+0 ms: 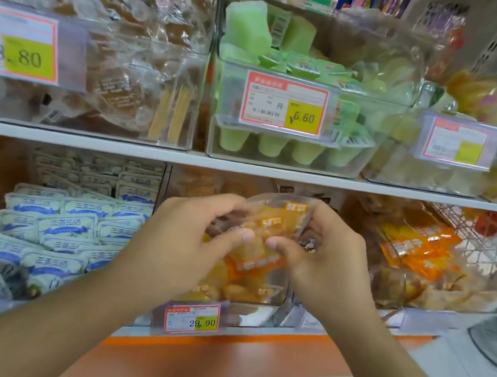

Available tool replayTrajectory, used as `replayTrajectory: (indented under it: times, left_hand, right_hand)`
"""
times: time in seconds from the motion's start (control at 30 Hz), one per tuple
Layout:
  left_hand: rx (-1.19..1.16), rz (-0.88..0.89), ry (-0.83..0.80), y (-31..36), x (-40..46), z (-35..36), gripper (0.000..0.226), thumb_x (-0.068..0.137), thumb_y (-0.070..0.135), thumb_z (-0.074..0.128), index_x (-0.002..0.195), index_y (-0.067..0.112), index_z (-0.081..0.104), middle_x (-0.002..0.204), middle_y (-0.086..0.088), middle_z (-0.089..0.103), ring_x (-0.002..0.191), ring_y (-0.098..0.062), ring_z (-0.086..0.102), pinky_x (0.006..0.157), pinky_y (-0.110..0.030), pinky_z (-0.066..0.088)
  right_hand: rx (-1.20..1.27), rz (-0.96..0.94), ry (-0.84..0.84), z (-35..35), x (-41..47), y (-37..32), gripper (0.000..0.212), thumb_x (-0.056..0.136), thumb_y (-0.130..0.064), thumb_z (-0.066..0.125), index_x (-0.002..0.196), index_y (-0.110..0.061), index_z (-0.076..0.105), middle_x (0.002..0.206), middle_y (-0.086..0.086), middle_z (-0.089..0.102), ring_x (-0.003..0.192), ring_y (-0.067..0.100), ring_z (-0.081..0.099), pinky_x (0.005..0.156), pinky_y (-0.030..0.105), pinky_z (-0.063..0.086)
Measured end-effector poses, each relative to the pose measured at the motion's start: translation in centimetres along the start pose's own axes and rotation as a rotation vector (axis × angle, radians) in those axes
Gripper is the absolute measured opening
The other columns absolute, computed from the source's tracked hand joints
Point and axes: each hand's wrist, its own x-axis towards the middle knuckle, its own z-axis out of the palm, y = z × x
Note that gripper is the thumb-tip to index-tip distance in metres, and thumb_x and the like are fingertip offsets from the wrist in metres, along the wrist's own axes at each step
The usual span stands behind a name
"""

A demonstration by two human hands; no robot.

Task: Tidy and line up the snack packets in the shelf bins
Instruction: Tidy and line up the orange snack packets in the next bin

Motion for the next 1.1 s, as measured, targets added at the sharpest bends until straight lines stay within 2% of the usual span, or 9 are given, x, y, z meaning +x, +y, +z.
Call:
replayTrajectory:
  times: [0.1,0.23,0.43,0.6,0.67,0.73,0.87,0.97,1.1]
  left_hand:
    - [0.058,0.025,-0.094,-0.5,0.7,0.3,0.047,0.087,0.034,0.078,0.123,0.053,0.055,0.105,0.034,0.067,0.092,0.005,0.065,0.085,-0.029,0.055]
    - [0.151,0.022,-0.108,-1.7,1.1,1.1,0.048,0.085,0.025,0.081,0.124,0.044,0.061,0.102,0.029,0.069,0.094,0.007,0.063,0.088,-0.027,0.055]
    - [0.331,-0.006,-0.140,-2.8,0.5,0.8,0.016,0.088,0.038,0.076,0.096,0.029,0.066,0.088,0.016,0.069,0.083,-0.005,0.062,0.077,-0.036,0.052]
    - [0.353,0.097,-0.168,-3.0,0.1,1.2,0.025,0.088,0.052,0.062,0.088,0.030,0.073,0.093,0.020,0.065,0.094,-0.004,0.059,0.087,-0.035,0.050]
    - [0.368,0.094,-0.197,-3.3,-0.1,1.7,0.034,0.089,0.055,0.056,0.091,0.029,0.078,0.101,0.024,0.064,0.104,-0.004,0.055,0.094,-0.036,0.047]
    - [0.383,0.089,-0.233,-3.5,-0.3,2.3,0.038,0.093,0.056,0.053,0.097,0.029,0.079,0.112,0.025,0.062,0.114,-0.002,0.047,0.100,-0.034,0.044]
    - [0.353,0.014,-0.279,-3.8,-0.8,2.0,0.041,0.094,0.057,0.057,0.130,0.037,0.062,0.134,0.027,0.048,0.127,0.001,0.041,0.109,-0.033,0.040]
    - [0.403,-0.048,-0.281,-3.9,-1.2,0.7,0.066,0.086,0.075,0.046,0.144,0.042,0.040,0.142,0.025,0.041,0.131,-0.002,0.040,0.109,-0.033,0.041]
    - [0.563,-0.066,-0.364,-4.7,-1.6,-0.8,0.084,0.085,0.085,0.024,0.156,0.040,0.023,0.157,0.020,0.030,0.144,-0.006,0.026,0.120,-0.030,0.024]
  right_hand:
    - [0.018,0.012,0.023,-0.6,0.4,1.2,0.020,0.083,-0.021,0.086,0.095,-0.023,0.070,0.085,-0.006,0.077,0.082,0.012,0.073,0.077,0.044,0.061]
    - [0.073,0.063,-0.052,-0.1,0.2,1.8,0.033,0.080,-0.007,0.087,0.077,-0.029,0.063,0.068,-0.017,0.070,0.067,0.003,0.067,0.067,0.022,0.055]
    - [-0.071,0.046,-0.148,1.3,-0.1,3.1,0.027,0.079,-0.028,0.086,0.075,-0.020,0.060,0.073,0.000,0.068,0.080,0.020,0.065,0.077,0.042,0.054]
    - [-0.130,0.018,-0.225,0.3,0.3,2.9,0.030,0.074,-0.028,0.091,0.095,-0.029,0.070,0.099,-0.010,0.067,0.100,0.009,0.062,0.087,0.030,0.049]
    - [-0.057,-0.022,-0.256,-0.5,0.2,2.7,0.043,0.076,-0.021,0.090,0.110,-0.035,0.068,0.102,-0.014,0.067,0.101,0.005,0.062,0.083,0.017,0.044]
    - [-0.087,-0.100,-0.297,-0.7,0.0,2.5,0.038,0.082,-0.022,0.087,0.113,-0.036,0.070,0.103,-0.017,0.070,0.104,0.002,0.064,0.086,0.015,0.046]
    - [-0.315,-0.142,-0.364,0.4,-0.1,2.7,0.017,0.092,-0.021,0.076,0.107,-0.028,0.075,0.100,-0.014,0.072,0.101,0.012,0.067,0.089,0.038,0.055]
    - [-0.414,-0.151,-0.373,0.7,0.1,2.8,0.012,0.090,-0.020,0.076,0.101,-0.025,0.074,0.100,-0.012,0.074,0.100,0.015,0.067,0.088,0.039,0.055]
    - [-0.617,-0.259,-0.449,1.6,0.1,2.6,0.018,0.090,-0.033,0.076,0.081,-0.030,0.061,0.088,-0.011,0.072,0.099,0.014,0.059,0.091,0.030,0.031]
